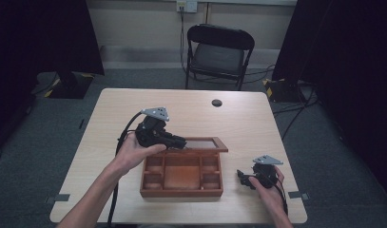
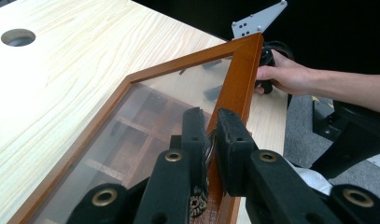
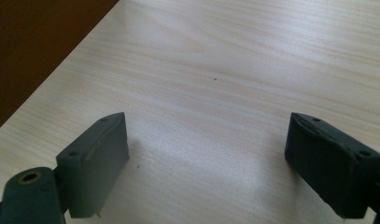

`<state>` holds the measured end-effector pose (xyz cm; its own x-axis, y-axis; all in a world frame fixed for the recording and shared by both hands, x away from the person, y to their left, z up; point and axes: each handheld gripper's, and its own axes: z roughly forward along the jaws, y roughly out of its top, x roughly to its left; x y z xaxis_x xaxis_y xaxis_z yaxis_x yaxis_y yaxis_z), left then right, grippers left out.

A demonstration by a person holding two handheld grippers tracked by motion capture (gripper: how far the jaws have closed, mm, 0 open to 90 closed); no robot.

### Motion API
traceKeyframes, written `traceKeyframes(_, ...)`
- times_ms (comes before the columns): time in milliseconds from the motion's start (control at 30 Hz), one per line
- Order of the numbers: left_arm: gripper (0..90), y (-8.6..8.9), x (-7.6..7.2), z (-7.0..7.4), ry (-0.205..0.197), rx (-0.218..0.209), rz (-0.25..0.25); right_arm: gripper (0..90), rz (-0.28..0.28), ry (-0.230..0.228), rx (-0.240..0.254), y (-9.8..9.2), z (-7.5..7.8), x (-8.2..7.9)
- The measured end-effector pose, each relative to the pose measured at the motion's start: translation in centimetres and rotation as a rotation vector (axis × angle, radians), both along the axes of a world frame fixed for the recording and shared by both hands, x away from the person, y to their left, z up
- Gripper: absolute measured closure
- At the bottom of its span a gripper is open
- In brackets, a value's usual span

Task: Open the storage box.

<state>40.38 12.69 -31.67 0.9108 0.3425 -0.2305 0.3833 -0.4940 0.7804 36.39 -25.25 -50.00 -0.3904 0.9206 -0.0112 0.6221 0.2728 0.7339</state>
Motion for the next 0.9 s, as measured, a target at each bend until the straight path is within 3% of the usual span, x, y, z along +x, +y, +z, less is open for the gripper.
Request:
traceKeyframes(167,82.3,-0.04,0.19,0.14,0.002,-0.002,-0.001,12.7,0.0,0.001,0.0,0.0,0.0,0.0)
traceKeyframes(200,82.3,-0.02,0.22,0.26,-0.001,0.015,0.0,12.7,0.0,0.0,0.0,0.0,0.0,0.0)
traceKeyframes(433,82.3,-0.01,0.55,0.37,0.005,-0.009,0.003,12.7,0.0,0.0,0.0,0.01,0.0,0.01)
traceKeyframes(900,82.3,-0.01,0.8,0.64,0.01,0.002,0.003,12.7,0.0,0.0,0.0,0.01,0.0,0.01)
